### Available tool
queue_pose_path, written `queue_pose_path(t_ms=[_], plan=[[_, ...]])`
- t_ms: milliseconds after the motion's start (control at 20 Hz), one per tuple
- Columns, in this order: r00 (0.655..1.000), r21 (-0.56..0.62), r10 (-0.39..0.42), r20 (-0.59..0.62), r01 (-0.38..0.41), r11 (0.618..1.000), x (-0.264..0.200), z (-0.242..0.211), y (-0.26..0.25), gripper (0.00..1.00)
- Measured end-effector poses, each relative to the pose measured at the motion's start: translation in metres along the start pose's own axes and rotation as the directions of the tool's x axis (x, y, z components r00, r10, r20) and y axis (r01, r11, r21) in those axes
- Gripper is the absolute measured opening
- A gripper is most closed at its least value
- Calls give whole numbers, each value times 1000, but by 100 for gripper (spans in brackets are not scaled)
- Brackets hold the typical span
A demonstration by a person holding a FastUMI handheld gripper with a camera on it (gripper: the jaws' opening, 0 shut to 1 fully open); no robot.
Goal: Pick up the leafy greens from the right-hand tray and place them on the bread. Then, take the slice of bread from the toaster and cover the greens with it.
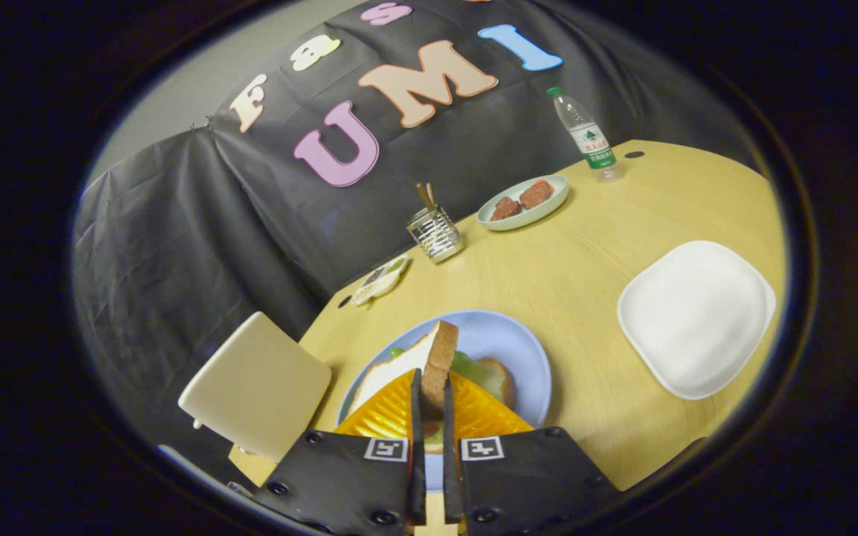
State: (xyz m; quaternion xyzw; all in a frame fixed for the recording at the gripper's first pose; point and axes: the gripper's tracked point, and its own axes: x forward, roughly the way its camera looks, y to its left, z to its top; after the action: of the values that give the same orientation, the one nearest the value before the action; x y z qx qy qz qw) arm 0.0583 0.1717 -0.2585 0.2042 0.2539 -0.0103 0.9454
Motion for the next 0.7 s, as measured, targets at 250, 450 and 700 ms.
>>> queue_pose_path(t_ms=[250,450,700], plan=[[1000,-76,-22,10,23,997,-7,6,-8,43],[999,-116,-32,43,37,993,-20,19,-15,71],[992,-153,-12,123,31,988,-44,50,-17,100]])
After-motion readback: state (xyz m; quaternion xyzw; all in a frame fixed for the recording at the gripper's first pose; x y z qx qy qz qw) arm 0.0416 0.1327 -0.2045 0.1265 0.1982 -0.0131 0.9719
